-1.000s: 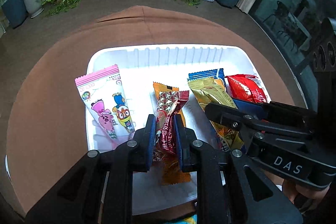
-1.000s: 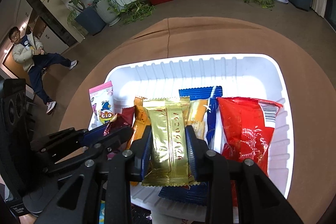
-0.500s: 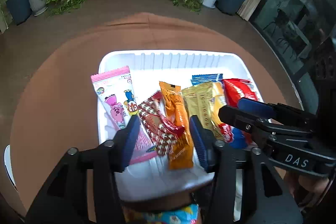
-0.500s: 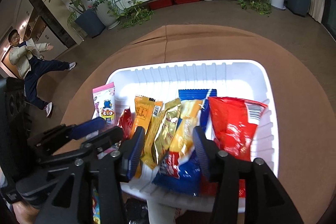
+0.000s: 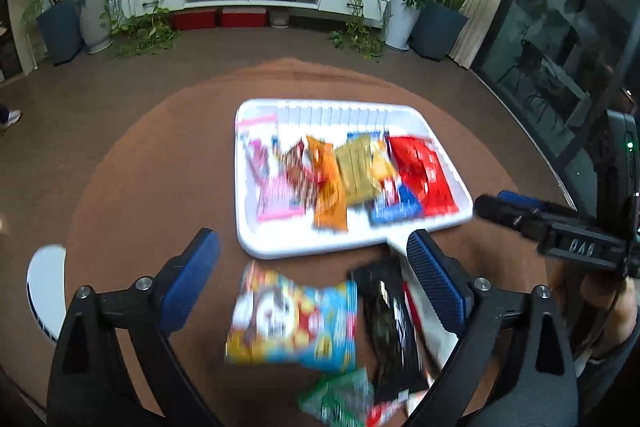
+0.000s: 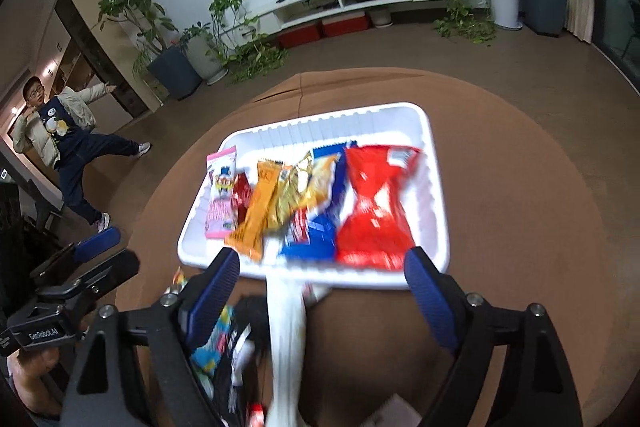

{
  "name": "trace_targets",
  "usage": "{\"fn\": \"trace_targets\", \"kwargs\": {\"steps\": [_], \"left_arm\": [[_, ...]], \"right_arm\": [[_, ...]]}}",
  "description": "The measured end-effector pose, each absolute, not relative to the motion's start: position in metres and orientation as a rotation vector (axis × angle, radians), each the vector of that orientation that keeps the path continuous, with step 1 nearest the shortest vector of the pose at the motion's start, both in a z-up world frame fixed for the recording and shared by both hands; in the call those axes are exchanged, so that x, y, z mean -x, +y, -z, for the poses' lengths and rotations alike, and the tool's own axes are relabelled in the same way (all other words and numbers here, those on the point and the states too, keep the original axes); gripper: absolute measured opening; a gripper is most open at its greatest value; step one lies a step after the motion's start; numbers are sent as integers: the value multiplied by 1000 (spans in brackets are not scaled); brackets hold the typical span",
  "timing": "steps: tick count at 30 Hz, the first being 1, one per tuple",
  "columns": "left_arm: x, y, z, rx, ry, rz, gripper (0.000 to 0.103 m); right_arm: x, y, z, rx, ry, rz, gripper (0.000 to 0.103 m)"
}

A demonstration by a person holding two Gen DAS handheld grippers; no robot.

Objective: Organize snacks
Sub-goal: 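Release both packets into the tray and lift both grippers away, then grasp the green seaweed packet with the left gripper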

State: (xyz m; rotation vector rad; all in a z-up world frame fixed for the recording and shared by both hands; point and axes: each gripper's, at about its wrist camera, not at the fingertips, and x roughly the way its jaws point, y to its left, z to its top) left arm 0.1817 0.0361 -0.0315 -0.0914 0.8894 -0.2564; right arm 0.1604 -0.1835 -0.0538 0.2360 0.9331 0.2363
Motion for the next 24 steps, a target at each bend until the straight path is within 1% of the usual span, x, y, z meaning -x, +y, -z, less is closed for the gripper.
{"fn": "trace_targets", "kwargs": {"steps": [7,13,17,24], "left_arm": [[-115,54,66,189,957,206,96],[-78,42,97,153,1023,156,96],[-67,30,108,100,1038,129,96],[-65,27,112,82,1053,111,96]], "right_arm": [[-107,-197,64,-267,932,-231,87],[-81,-194,75,-307,942,-225,87],[-76,-191,82,-302,953,-228,87],[-66,-187,89,-292,960,-229,87]]}}
